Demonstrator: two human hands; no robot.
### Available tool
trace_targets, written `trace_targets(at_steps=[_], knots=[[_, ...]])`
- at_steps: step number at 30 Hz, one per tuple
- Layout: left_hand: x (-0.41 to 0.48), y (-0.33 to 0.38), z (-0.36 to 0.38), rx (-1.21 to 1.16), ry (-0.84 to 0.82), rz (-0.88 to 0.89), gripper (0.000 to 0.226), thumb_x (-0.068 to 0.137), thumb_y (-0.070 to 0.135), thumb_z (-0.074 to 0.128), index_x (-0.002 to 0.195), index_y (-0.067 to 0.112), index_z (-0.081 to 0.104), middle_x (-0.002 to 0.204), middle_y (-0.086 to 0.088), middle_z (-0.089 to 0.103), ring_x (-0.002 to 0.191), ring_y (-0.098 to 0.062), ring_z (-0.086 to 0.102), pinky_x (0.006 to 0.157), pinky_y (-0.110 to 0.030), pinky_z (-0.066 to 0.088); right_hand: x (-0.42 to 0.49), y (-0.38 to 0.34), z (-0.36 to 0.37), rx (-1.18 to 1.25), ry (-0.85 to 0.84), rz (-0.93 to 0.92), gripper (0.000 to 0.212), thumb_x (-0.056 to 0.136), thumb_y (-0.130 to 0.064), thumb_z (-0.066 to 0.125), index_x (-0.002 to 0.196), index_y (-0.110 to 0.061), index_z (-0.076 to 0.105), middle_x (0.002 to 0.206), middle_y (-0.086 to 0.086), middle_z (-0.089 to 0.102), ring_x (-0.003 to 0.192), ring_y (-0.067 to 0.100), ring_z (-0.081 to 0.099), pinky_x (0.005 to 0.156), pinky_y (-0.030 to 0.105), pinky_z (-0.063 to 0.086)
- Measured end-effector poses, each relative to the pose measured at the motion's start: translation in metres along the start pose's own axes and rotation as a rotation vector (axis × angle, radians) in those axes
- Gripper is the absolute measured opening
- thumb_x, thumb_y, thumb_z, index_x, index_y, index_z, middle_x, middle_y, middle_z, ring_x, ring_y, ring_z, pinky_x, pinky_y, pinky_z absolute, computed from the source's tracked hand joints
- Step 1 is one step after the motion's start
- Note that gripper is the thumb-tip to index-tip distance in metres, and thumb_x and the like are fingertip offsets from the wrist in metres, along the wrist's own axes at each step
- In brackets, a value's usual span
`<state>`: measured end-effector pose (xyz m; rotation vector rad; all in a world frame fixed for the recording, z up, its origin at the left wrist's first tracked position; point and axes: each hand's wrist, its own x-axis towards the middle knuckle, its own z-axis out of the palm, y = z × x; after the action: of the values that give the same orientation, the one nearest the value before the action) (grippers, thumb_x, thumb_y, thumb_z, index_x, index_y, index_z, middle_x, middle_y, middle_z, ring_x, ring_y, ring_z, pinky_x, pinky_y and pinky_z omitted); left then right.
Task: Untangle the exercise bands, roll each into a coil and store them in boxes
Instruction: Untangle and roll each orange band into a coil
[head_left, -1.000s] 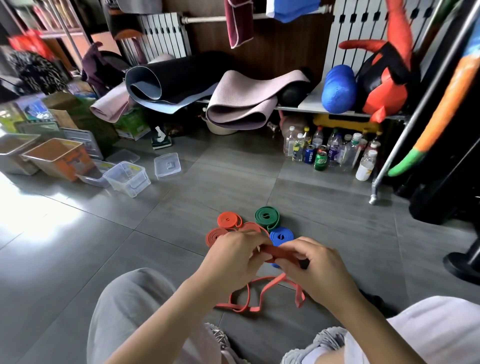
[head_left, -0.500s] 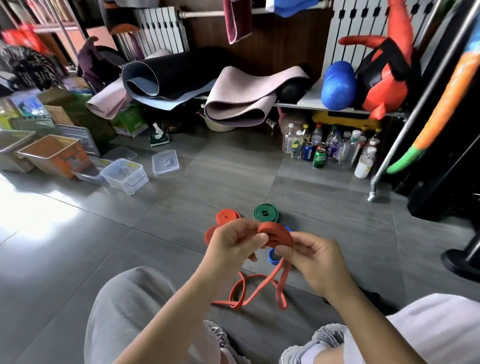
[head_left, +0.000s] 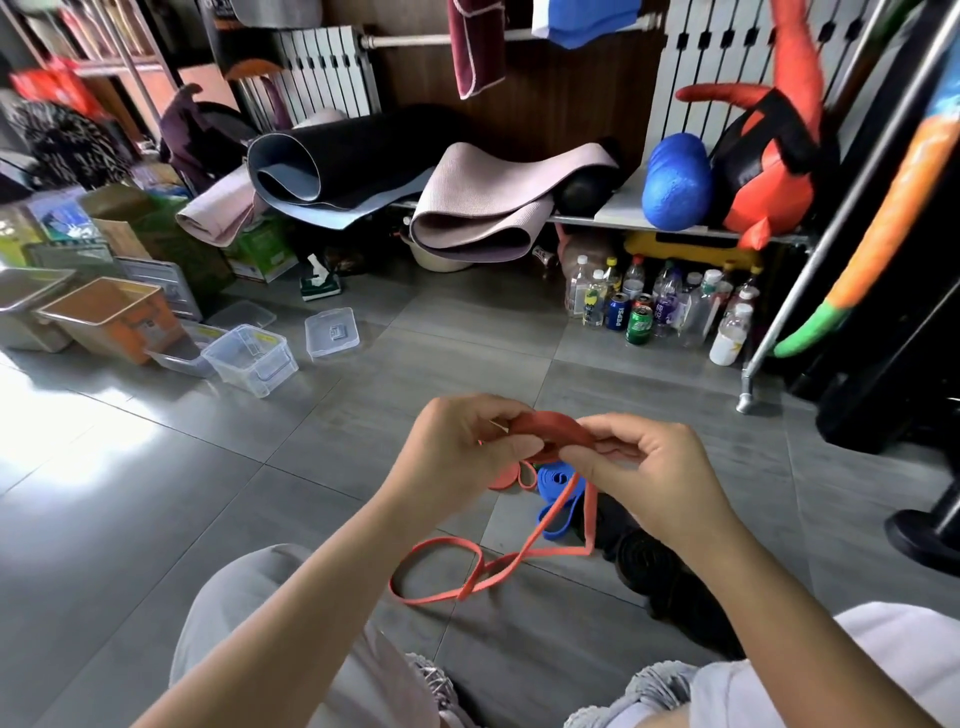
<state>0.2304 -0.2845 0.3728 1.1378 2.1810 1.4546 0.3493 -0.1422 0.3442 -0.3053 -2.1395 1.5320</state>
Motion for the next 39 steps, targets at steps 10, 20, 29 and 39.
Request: trace_targets(at_steps=[10,20,29,39], knots=[[-0.016,-0.025,0.034,-0.645,0.045,-0.316,0.019,0.075,0.012,0.071,0.095,0.01,0.071,0.078,-0.005,0.071,0.067,-0.014,0.065,0.057,-0.02,0.051,-0.007,0.021,0.023,0.234,0.067,-0.041,0.029,0.073,-0.017,0.071,0.083,-0.044,0.073,0.08,-0.014,0.074,0.074,0.005,0.071,0.067,0.011,0.052],[0.004,0.005,-0.003,0.605,-0.106,0.163,0.019,0.081,0.024,0.065,0.095,0.037,0.068,0.087,0.018,0.067,0.081,-0.005,0.059,0.073,-0.023,0.045,0.005,0.012,0.011,-0.172,-0.072,-0.048,0.033,0.079,-0.021,0.072,0.091,-0.052,0.066,0.08,-0.016,0.073,0.075,0.006,0.07,0.074,0.035,0.057],[0.012,0.011,0.002,-0.447,0.198,-0.033,0.025,0.076,0.006,0.072,0.079,0.03,0.075,0.077,0.001,0.074,0.07,-0.015,0.069,0.051,-0.02,0.051,0.019,-0.007,0.008,0.09,0.129,-0.12,0.027,0.07,-0.03,0.075,0.089,-0.049,0.069,0.084,-0.014,0.073,0.078,0.009,0.07,0.076,0.029,0.056],[0.01,0.008,0.007,-0.119,0.097,-0.089,0.025,0.078,0.01,0.073,0.097,0.024,0.063,0.093,0.009,0.068,0.086,-0.009,0.065,0.065,-0.019,0.049,0.026,-0.012,0.0,0.056,0.059,-0.083,0.023,0.076,-0.018,0.073,0.082,-0.041,0.07,0.081,-0.014,0.073,0.078,0.006,0.07,0.069,0.017,0.053]])
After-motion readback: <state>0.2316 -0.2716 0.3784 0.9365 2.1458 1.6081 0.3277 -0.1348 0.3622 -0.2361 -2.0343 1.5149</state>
